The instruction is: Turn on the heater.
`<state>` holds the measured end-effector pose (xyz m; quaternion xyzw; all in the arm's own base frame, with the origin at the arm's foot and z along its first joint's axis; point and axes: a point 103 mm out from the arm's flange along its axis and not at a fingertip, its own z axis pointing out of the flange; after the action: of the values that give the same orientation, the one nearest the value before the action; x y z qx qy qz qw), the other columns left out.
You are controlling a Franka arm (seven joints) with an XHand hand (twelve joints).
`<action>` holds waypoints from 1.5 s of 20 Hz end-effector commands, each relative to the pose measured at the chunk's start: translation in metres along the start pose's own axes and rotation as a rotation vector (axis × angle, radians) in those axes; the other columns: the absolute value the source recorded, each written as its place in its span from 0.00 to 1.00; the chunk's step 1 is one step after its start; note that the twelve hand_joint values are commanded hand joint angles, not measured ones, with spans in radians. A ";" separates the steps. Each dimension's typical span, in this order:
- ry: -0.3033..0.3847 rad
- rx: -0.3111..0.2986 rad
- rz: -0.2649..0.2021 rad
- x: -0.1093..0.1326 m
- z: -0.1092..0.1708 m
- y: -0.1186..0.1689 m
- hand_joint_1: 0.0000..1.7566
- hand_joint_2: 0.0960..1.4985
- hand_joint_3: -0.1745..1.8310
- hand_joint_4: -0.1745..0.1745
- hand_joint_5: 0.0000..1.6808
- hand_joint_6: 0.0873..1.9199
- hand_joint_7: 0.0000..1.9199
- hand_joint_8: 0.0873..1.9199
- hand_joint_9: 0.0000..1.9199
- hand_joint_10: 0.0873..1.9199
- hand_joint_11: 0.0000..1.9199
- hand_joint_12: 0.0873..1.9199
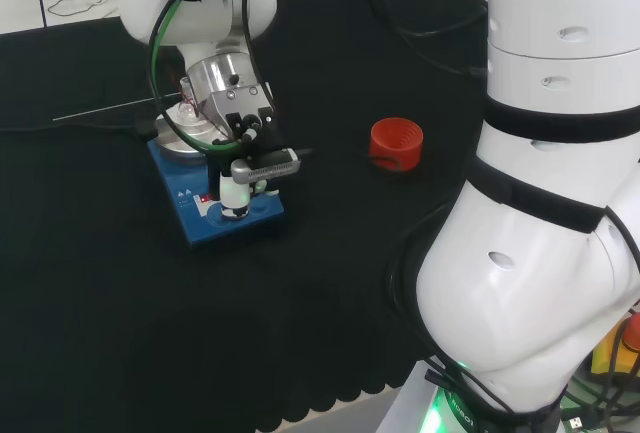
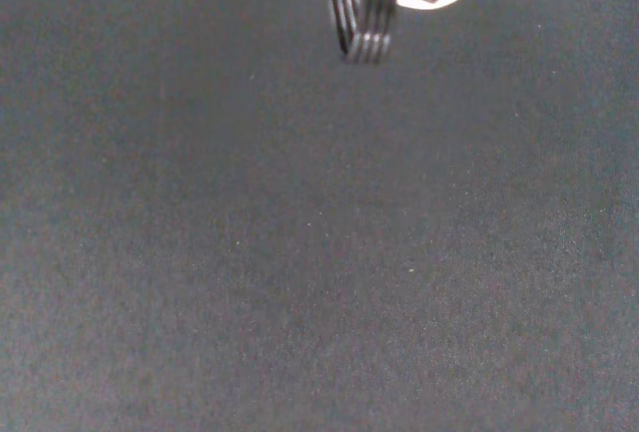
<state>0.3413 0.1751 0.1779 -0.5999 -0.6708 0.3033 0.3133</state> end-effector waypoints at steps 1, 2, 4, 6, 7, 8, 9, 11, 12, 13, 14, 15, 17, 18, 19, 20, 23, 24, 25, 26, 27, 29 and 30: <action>0.009 -0.027 -0.001 -0.004 0.000 0.001 0.83 0.42 0.61 0.37 0.18 0.06 0.88 0.76 0.90 0.80 0.72 0.74; 0.008 -0.027 0.000 -0.003 0.000 0.002 0.83 0.42 0.61 0.37 0.18 0.06 0.88 0.76 0.90 0.80 0.72 0.74; 0.007 -0.031 0.001 -0.001 0.001 0.003 0.83 0.42 0.61 0.37 0.18 0.06 0.88 0.76 0.90 0.80 0.72 0.74; 0.008 -0.032 -0.001 -0.001 0.002 0.005 0.83 0.42 0.61 0.37 0.18 0.05 0.88 0.76 0.90 0.80 0.72 0.74; 0.006 -0.029 -0.001 -0.001 0.003 0.006 0.83 0.42 0.61 0.37 0.18 0.05 0.88 0.76 0.90 0.80 0.72 0.74; 0.005 -0.027 0.001 -0.002 0.004 0.007 0.83 0.42 0.61 0.37 0.18 0.05 0.88 0.76 0.90 0.80 0.72 0.74; 0.005 -0.025 0.002 -0.002 0.005 0.007 0.83 0.42 0.61 0.37 0.18 0.05 0.88 0.76 0.90 0.80 0.72 0.74; 0.003 -0.017 0.008 -0.003 0.005 0.009 0.83 0.42 0.61 0.37 0.18 0.04 0.88 0.76 0.90 0.79 0.72 0.74; 0.003 -0.014 0.009 -0.004 0.005 0.009 0.83 0.42 0.61 0.37 0.18 0.04 0.88 0.76 0.90 0.79 0.72 0.74; 0.003 -0.014 0.011 -0.004 0.005 0.009 0.83 0.42 0.61 0.37 0.18 0.04 0.88 0.76 0.90 0.79 0.72 0.74; 0.007 -0.013 0.007 -0.006 0.005 0.009 0.83 0.42 0.61 0.37 0.19 0.04 0.88 0.76 0.90 0.79 0.72 0.74; 0.009 -0.013 0.005 -0.007 0.005 0.009 0.83 0.42 0.61 0.37 0.19 0.04 0.88 0.76 0.90 0.79 0.72 0.74; 0.009 -0.011 0.006 -0.008 0.005 0.009 0.83 0.42 0.61 0.37 0.19 0.04 0.88 0.76 0.90 0.79 0.72 0.74; 0.009 -0.010 0.006 -0.008 0.005 0.009 0.83 0.42 0.61 0.37 0.19 0.04 0.88 0.76 0.90 0.79 0.72 0.74; 0.008 -0.009 0.008 -0.008 0.005 0.009 0.83 0.42 0.61 0.37 0.19 0.04 0.88 0.76 0.90 0.79 0.72 0.74; 0.008 -0.007 0.010 -0.008 0.005 0.010 0.83 0.42 0.61 0.37 0.19 0.04 0.88 0.76 0.90 0.79 0.72 0.74; 0.006 -0.002 0.014 -0.006 0.009 0.014 0.83 0.42 0.61 0.37 0.19 0.03 0.88 0.76 0.90 0.79 0.72 0.74; 0.007 0.000 0.013 -0.005 0.010 0.015 0.83 0.42 0.61 0.37 0.19 0.03 0.88 0.76 0.90 0.79 0.72 0.74; 0.007 0.001 0.012 -0.004 0.011 0.016 0.83 0.42 0.61 0.37 0.20 0.03 0.88 0.76 0.90 0.79 0.72 0.74; 0.012 0.002 0.006 -0.007 0.010 0.015 0.83 0.42 0.62 0.37 0.20 0.03 0.88 0.76 0.90 0.79 0.72 0.74; 0.012 0.003 0.006 -0.008 0.010 0.015 0.83 0.42 0.62 0.37 0.20 0.03 0.88 0.76 0.90 0.79 0.72 0.74; 0.009 0.005 0.008 -0.008 0.011 0.015 0.83 0.42 0.62 0.37 0.20 0.03 0.88 0.76 0.90 0.79 0.72 0.74; 0.007 0.005 0.010 -0.007 0.012 0.016 0.83 0.42 0.62 0.37 0.20 0.03 0.88 0.76 0.90 0.79 0.72 0.74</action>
<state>0.3433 0.1690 0.1596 -0.6031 -0.6668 0.3025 0.3164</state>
